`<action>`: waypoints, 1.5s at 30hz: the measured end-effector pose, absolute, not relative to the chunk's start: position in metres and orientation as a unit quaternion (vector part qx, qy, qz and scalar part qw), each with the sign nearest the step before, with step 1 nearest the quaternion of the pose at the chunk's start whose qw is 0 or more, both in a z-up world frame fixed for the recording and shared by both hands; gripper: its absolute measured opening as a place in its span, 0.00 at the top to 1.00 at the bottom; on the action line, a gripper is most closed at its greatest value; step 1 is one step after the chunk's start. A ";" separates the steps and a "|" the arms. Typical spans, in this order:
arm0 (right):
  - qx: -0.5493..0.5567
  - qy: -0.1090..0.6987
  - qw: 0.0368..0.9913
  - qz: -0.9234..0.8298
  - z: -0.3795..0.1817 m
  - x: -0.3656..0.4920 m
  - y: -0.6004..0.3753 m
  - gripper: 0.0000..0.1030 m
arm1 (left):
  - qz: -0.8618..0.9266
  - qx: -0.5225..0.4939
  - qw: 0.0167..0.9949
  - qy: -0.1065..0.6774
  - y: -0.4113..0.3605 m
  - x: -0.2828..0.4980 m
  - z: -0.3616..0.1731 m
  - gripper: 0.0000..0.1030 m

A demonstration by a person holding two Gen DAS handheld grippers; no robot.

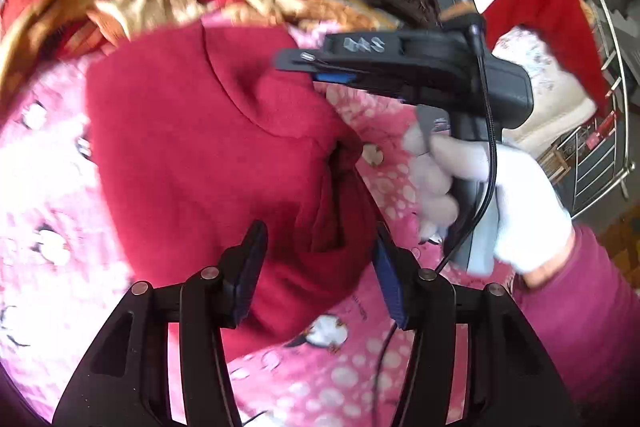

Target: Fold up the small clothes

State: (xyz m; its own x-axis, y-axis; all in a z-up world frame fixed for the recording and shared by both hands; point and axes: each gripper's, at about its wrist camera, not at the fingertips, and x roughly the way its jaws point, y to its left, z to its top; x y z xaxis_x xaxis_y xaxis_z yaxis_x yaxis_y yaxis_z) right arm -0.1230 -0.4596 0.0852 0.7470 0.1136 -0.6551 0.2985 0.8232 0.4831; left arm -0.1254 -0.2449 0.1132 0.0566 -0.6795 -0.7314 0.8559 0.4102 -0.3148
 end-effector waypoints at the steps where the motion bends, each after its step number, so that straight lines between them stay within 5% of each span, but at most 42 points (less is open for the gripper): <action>1: 0.276 0.351 0.893 -0.060 0.096 -0.125 -0.457 0.73 | -0.530 0.108 0.731 0.417 -0.235 -0.126 0.117 0.41; 8: 0.221 0.330 0.918 0.019 0.145 -0.150 -0.410 0.73 | -0.491 0.115 0.757 0.416 -0.220 -0.118 0.099 0.36; 17: 0.042 0.444 0.895 -0.019 0.083 -0.161 -0.368 0.77 | -0.509 0.113 0.737 0.429 -0.206 -0.131 0.085 0.36; 24: 0.148 0.404 0.902 -0.017 0.097 -0.167 -0.400 0.76 | -0.480 0.111 0.747 0.447 -0.223 -0.125 0.070 0.36; 29: 0.144 0.367 0.918 -0.040 0.126 -0.136 -0.397 0.75 | -0.471 0.118 0.751 0.447 -0.228 -0.125 0.064 0.36; 45: 0.148 0.389 0.906 -0.079 0.093 -0.083 -0.419 0.76 | -0.463 0.135 0.757 0.441 -0.235 -0.128 0.062 0.35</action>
